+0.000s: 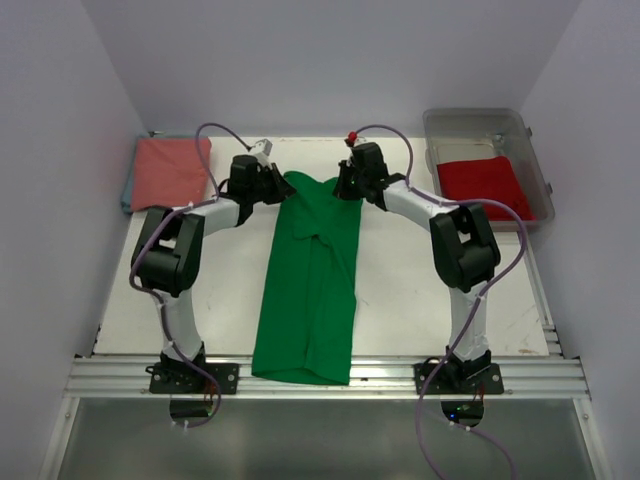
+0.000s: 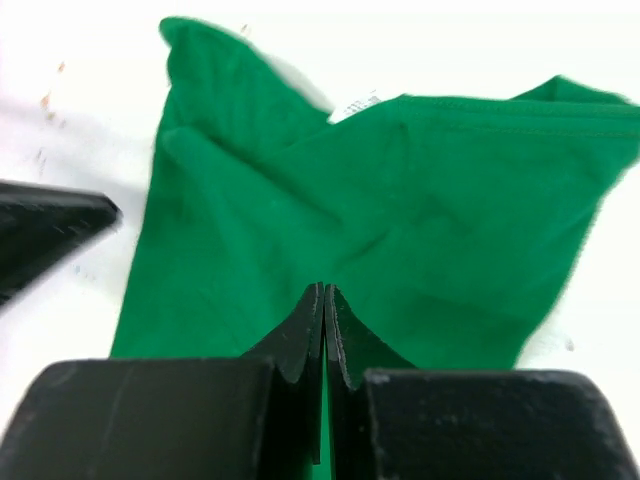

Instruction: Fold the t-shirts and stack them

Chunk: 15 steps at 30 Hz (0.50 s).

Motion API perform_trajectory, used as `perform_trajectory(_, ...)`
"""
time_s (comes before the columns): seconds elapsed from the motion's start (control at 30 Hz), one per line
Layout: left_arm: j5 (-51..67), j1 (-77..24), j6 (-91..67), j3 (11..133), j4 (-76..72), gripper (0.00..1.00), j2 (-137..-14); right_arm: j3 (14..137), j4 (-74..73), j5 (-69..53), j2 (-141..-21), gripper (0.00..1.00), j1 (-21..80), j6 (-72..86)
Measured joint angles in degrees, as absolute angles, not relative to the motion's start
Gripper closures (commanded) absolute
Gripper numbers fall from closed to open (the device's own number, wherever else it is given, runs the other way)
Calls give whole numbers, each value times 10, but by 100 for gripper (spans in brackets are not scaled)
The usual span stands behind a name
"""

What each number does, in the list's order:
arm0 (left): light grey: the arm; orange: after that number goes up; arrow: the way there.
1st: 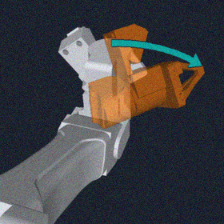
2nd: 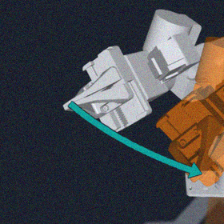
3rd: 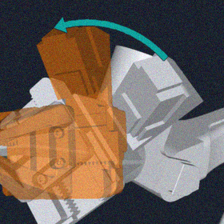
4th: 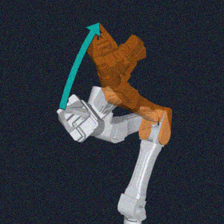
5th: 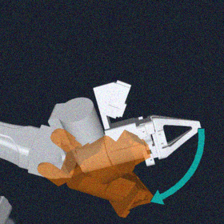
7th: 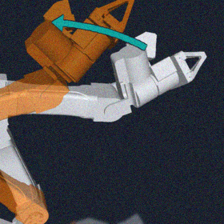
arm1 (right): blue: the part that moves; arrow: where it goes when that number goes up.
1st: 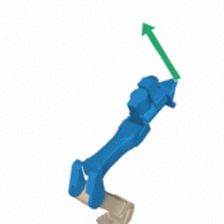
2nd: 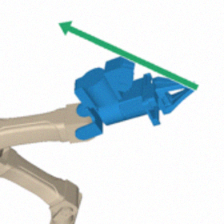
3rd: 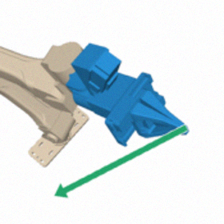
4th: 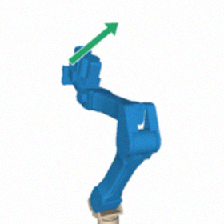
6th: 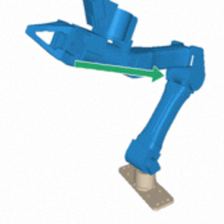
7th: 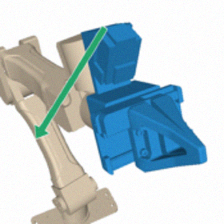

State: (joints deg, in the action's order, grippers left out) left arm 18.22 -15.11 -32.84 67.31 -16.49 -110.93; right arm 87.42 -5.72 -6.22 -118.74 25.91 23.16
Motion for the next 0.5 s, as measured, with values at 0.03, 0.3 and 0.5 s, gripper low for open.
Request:
perform_trajectory(0.03,195,-151,-330,677,-169,100,-1126,874,-59,-52,-1187,100,260,233)
perform_trajectory(0.3,250,-151,-341,711,-179,100,-1217,931,-166,68,-1226,100,259,258)
perform_trajectory(0.5,236,-151,-340,727,-162,100,-1223,994,-216,106,-1291,100,258,270)
